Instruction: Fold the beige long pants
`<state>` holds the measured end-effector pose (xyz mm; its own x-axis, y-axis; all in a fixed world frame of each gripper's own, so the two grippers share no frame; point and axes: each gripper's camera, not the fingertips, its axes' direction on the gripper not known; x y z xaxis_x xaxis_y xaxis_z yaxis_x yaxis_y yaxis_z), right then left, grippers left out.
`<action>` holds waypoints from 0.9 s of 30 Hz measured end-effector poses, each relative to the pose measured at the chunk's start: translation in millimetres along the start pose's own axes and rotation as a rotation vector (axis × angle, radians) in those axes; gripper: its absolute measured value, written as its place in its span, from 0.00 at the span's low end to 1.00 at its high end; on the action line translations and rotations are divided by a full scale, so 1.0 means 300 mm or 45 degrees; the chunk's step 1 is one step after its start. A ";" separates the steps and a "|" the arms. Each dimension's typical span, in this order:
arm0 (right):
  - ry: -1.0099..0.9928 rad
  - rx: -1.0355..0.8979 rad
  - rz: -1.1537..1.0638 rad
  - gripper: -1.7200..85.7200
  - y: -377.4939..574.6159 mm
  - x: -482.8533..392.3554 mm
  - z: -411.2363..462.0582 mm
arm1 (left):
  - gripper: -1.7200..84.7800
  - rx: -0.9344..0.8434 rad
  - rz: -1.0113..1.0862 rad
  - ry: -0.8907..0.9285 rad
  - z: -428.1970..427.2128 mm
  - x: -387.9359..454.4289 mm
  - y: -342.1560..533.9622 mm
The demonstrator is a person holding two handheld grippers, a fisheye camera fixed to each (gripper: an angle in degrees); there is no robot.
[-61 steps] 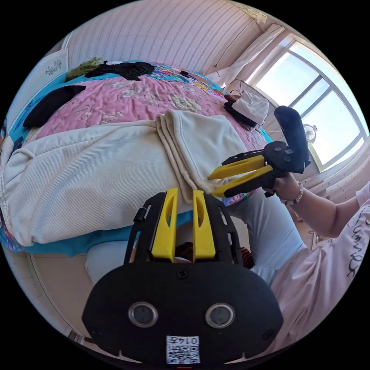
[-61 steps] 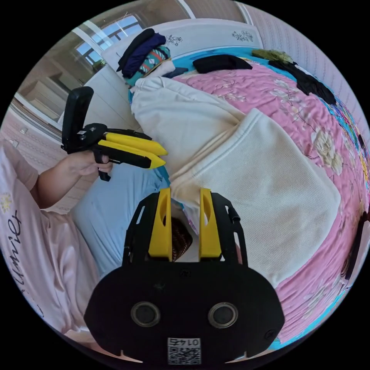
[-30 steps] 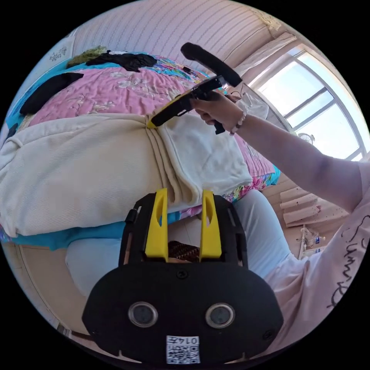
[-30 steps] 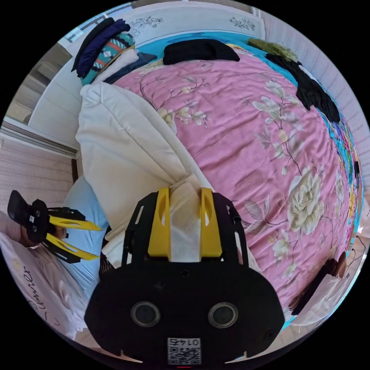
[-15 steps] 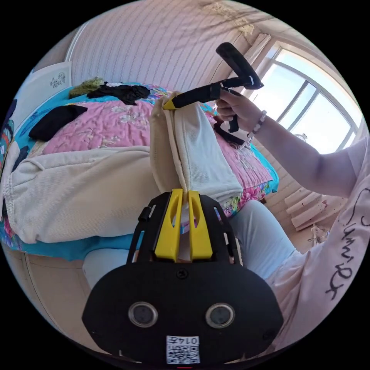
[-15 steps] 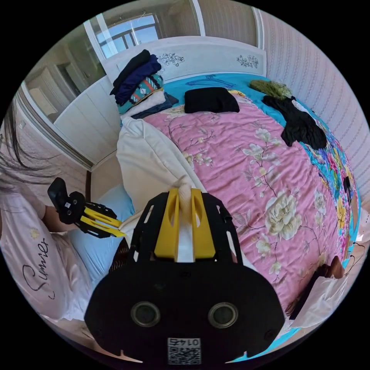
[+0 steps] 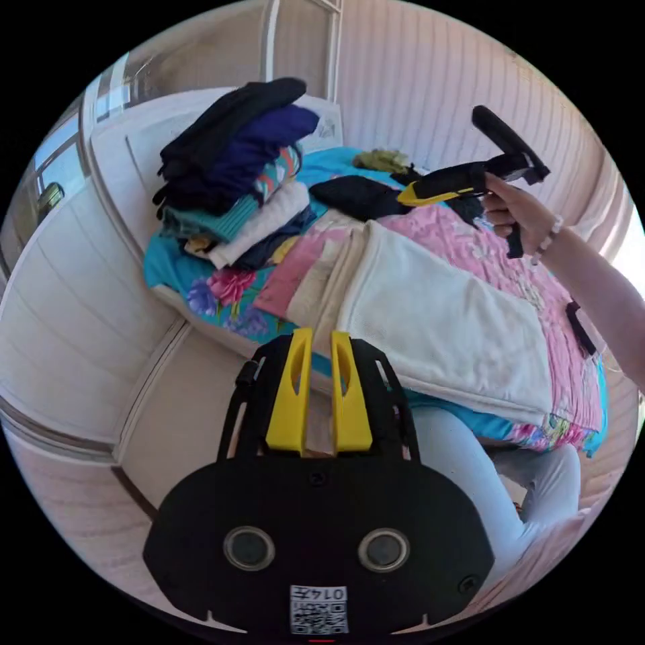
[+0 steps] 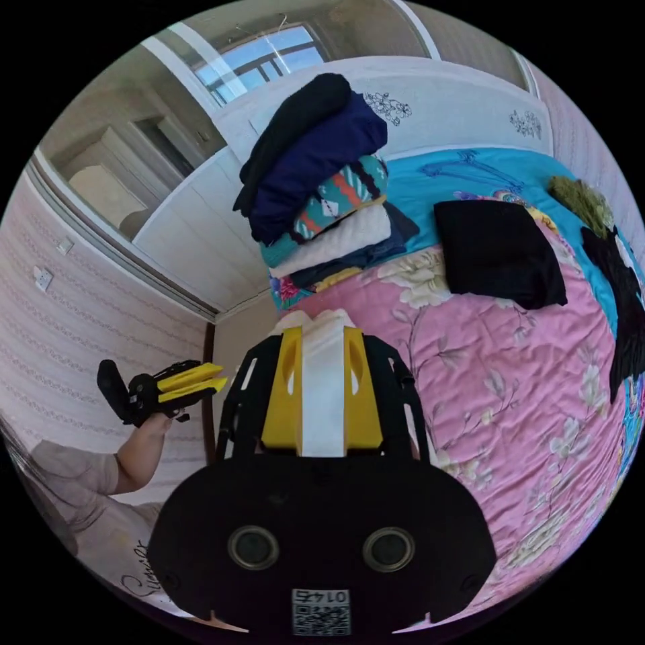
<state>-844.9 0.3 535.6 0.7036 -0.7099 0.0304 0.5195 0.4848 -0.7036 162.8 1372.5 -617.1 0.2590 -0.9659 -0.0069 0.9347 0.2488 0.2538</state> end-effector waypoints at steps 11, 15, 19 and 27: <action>0.317 0.026 -0.034 0.06 0.275 0.038 -0.137 | 0.07 0.165 0.015 0.220 -0.042 -0.053 0.063; 0.256 0.071 -0.071 0.15 0.148 -0.008 -0.092 | 0.14 0.065 -0.167 0.313 0.033 -0.215 0.052; 0.226 0.038 -0.115 0.18 -0.076 -0.048 0.036 | 0.17 0.045 -0.289 0.488 0.125 -0.302 0.041; 0.039 -0.123 -0.113 0.10 -0.223 -0.028 0.165 | 0.07 0.249 -0.305 0.702 0.059 -0.366 0.058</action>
<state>-861.5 -1.0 617.5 0.6410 -0.7638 0.0753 0.5293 0.3689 -0.7640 146.3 1481.6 -594.7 0.1843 -0.8008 -0.5699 0.9341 -0.0377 0.3551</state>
